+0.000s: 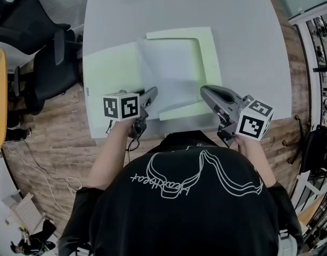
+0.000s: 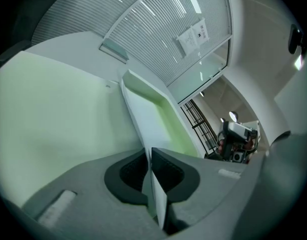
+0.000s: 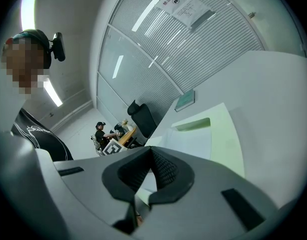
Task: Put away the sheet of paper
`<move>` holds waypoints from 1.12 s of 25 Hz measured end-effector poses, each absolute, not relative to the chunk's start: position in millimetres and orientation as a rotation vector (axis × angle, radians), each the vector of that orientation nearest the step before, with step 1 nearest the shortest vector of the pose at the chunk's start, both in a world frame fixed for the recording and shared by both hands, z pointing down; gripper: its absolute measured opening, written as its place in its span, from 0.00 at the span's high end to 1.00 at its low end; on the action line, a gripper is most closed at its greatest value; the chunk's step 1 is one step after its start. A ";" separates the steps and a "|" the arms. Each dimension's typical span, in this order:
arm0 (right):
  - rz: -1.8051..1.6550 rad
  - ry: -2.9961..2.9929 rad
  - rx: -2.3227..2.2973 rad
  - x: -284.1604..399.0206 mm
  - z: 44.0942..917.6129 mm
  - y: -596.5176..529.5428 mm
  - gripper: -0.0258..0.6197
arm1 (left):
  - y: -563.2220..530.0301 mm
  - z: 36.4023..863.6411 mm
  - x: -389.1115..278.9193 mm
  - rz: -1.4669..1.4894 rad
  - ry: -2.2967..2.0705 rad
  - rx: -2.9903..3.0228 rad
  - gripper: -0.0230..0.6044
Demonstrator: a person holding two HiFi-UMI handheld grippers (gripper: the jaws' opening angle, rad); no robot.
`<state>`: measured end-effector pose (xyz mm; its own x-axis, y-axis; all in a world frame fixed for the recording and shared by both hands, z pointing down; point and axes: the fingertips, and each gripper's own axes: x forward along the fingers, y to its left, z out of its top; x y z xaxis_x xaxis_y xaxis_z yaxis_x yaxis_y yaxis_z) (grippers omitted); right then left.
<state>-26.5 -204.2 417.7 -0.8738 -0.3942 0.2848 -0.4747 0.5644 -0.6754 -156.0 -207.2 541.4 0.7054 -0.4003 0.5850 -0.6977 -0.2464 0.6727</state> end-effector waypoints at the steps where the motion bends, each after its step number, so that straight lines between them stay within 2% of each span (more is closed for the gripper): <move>1: 1.211 -2.686 0.753 -25.7 418.7 -204.4 0.95 | -208.0 542.4 -153.8 0.361 -0.848 1.874 0.94; 28: 1.290 -2.672 0.840 -3.1 430.5 -206.8 0.95 | -215.2 554.8 -110.8 0.489 -0.672 1.902 0.94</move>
<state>-3.1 -206.8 430.5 -0.8500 -0.4478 0.2774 -0.4957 0.5019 -0.7087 -110.8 -215.2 554.8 0.7620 -0.2343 0.6038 -0.6466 -0.3284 0.6886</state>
